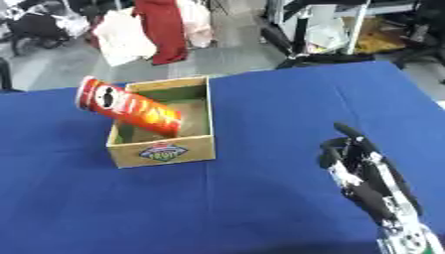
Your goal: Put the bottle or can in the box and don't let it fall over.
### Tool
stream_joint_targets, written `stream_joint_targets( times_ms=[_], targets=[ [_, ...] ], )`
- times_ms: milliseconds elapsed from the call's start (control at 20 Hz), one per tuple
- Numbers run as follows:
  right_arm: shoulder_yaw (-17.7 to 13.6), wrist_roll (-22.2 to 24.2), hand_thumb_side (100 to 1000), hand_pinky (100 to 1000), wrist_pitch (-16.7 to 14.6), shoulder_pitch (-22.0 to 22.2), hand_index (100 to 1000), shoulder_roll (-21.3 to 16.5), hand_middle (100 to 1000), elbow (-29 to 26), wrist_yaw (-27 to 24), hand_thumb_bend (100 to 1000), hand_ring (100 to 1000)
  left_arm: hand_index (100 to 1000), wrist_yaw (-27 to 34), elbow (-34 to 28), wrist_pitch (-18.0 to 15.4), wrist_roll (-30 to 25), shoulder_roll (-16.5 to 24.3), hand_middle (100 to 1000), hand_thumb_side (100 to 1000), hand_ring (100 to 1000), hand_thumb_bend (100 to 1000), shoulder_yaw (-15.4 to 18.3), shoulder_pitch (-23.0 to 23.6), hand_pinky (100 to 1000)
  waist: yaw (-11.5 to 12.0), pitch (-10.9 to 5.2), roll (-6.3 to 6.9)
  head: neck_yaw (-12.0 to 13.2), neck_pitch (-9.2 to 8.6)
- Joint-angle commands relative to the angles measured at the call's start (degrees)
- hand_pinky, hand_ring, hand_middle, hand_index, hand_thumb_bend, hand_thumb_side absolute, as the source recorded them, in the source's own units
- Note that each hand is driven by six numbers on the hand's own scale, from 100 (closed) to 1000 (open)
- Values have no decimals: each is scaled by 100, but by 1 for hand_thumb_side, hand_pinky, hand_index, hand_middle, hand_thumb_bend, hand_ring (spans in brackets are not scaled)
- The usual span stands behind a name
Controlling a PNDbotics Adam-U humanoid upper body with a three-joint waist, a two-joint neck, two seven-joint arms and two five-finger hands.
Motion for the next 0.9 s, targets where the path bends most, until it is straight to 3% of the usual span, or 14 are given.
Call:
stream_joint_targets(
  times_ms=[50, 200, 350, 600, 900],
  targets=[
    [-43, -60, 452, 598, 4, -81, 924, -41, 631, -131, -11, 210, 600, 958, 1047, -1094, 89, 65, 96, 840, 440, 759, 100, 290, 540, 694, 23, 1, -23, 58, 7],
    [-62, -94, 451, 598, 9, -92, 923, -21, 630, -140, -22, 209, 599, 915, 2215, -1937, 428, -66, -482, 787, 521, 693, 100, 588, 1420, 642, 62, 30, -65, 37, 16],
    [-86, -139, 451, 597, 18, -87, 922, -9, 629, -143, -39, 206, 598, 894, 2816, -2510, 840, -197, -1232, 758, 569, 661, 100, 864, 2047, 623, 139, 57, -108, 62, 69],
    [-101, -166, 450, 597, 19, -72, 921, 23, 629, -149, -51, 204, 598, 881, 2927, -2945, 1387, -374, -2310, 736, 621, 635, 100, 1169, 2751, 615, 266, 49, -150, 85, 125],
    [-114, -234, 446, 596, 41, -40, 919, 31, 626, -144, -18, 201, 596, 862, 2805, -3076, 1623, -375, -2727, 703, 661, 604, 100, 1371, 3226, 600, 373, 17, -160, 105, 185]
  ],
)
